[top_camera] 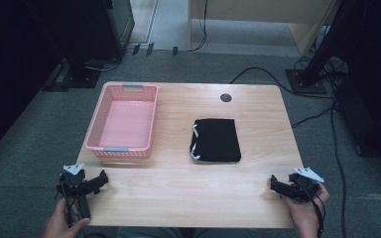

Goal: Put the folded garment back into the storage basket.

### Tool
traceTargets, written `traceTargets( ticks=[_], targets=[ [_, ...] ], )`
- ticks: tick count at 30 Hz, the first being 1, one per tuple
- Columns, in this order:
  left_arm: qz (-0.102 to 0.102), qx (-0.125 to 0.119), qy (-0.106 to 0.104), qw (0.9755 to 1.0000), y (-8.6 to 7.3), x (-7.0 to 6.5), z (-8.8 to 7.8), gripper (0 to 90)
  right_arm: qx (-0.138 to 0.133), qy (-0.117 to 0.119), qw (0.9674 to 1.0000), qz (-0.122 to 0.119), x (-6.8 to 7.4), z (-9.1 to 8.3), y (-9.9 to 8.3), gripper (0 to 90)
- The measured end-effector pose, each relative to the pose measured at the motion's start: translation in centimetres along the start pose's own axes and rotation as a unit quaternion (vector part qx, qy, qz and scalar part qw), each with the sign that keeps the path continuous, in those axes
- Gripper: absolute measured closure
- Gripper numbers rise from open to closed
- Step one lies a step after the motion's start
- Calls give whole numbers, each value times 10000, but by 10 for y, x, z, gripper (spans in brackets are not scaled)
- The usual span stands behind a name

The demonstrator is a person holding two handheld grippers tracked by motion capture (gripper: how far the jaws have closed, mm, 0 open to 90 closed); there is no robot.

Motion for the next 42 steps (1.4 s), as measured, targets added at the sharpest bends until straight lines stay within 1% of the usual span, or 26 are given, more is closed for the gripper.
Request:
traceTargets(
  ticks=[6, 8, 10, 11, 14, 15, 16, 22, 26, 27, 28, 29, 30, 31, 33, 34, 35, 36, 37, 38, 40, 42],
  targets=[
    [-6, 0, 7, 10000, 0, 0, 0, 0, -9, 3, 10000, -11, 0, 0, 0, 0],
    [-10, -1, 12, 10000, 0, 0, 0, 0, 67, -37, 10000, 27, 0, 0, 1, 0],
    [-10, -2, 12, 10000, 0, 0, 0, 0, 213, -86, 9997, 44, 0, 0, 2, 3],
    [-9, -1, 12, 10000, 0, 0, 0, 0, 212, -101, 9997, 66, 0, -1, 3, 3],
    [-10, -1, 12, 10000, 0, 0, 0, 0, 56, 33, 9997, 223, 5, -8, 13, 3],
    [-11, -2, 12, 10000, 0, 0, 0, 0, -4, 45, 9997, 225, 6, -11, 16, 4],
    [-11, -2, 11, 10000, 0, 0, 0, 0, -46, 53, 9998, 207, 9, -13, 18, 3],
    [-29, -8, 28, 10000, 0, 0, 0, 0, -88, 168, 9998, 70, 27, -22, 27, 3],
    [-36, -9, 36, 10000, 0, 0, 0, 0, -121, 335, 9993, -57, 44, -26, 37, 4],
    [-36, -8, 38, 10000, 0, 1, 0, 0, -126, 370, 9992, -121, 49, -27, 40, 4],
    [-40, -9, 41, 10000, 0, 1, 0, 0, -136, 432, 9987, -228, 57, -29, 44, 4],
    [-44, -8, 46, 10000, 0, 1, 0, 0, -136, 432, 9987, -228, 57, -29, 44, 4],
    [-48, -11, 50, 10000, 0, 1, 0, 0, -162, 481, 9984, -240, 63, -31, 49, 4],
    [-57, -8, 58, 10000, 0, 1, 0, 0, -163, 504, 9983, -231, 66, -32, 52, 4],
    [-61, -8, 63, 10000, 0, 1, 0, 0, -156, 526, 9981, -271, 71, -33, 55, 4],
    [-67, -10, 67, 10000, 0, 1, -1, 0, -156, 526, 9981, -271, 71, -33, 55, 4],
    [-67, -9, 69, 10000, 0, 1, -1, 0, -170, 552, 9979, -292, 75, -35, 60, 4],
    [-67, -9, 70, 10000, 0, 1, -1, 0, -170, 552, 9979, -292, 75, -35, 60, 4],
    [-67, -9, 68, 10000, 0, 1, -1, 0, -184, 592, 9977, -283, 79, -36, 63, 4],
    [-66, -8, 67, 10000, 0, 1, -1, 0, -184, 592, 9977, -283, 79, -36, 63, 4],
    [-65, -8, 67, 10000, 0, 1, -1, 0, -187, 653, 9970, -367, 86, -37, 67, 4],
    [-65, -8, 67, 10000, 0, 1, -1, 0, -184, 662, 9969, -390, 88, -37, 68, 4]
  ],
)
Point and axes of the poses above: each handheld gripper's, and its own axes: z roughly forward along the jaws, y roughly out of its top, x roughly to its left, the point moved 10 cm from there along z, roughly forward along the jaws, and after that the axes turned 9 degrees about -y, right-handed, at the moved point
